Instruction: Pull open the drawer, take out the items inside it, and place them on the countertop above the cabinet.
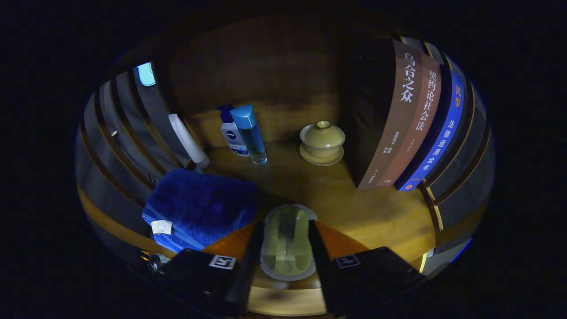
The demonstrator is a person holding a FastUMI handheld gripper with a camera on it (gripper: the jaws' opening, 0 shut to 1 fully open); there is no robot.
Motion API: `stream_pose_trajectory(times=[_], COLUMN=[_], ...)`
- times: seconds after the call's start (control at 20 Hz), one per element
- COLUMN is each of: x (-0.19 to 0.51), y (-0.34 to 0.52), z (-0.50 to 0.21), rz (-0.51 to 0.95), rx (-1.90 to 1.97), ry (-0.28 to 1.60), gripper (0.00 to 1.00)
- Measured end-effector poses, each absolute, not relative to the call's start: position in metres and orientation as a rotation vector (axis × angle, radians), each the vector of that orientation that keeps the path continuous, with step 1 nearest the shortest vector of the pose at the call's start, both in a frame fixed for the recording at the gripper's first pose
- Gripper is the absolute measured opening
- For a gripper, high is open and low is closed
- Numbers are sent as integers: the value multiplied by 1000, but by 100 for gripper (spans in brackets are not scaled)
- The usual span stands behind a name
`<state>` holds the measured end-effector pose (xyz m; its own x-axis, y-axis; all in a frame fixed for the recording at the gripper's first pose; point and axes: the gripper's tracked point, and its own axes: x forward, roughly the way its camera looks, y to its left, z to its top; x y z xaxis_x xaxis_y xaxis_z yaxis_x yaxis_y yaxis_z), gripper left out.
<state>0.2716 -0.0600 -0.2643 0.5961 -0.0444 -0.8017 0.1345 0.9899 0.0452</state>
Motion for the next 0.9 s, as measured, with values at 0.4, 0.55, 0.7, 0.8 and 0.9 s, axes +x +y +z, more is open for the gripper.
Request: stream_pose_trajectory(times=[0.4,0.55,0.7,0.8,0.9], x=[251,231,197,171,145], y=[-57,-46,-41,-35,-29], z=[-246,-233,-228,-227,-217], rz=[-92,-63,-63,-63,-54], rx=[161,194,175,164,169], ry=[874,820,753,720,664], gripper=[100,100,99,99,99])
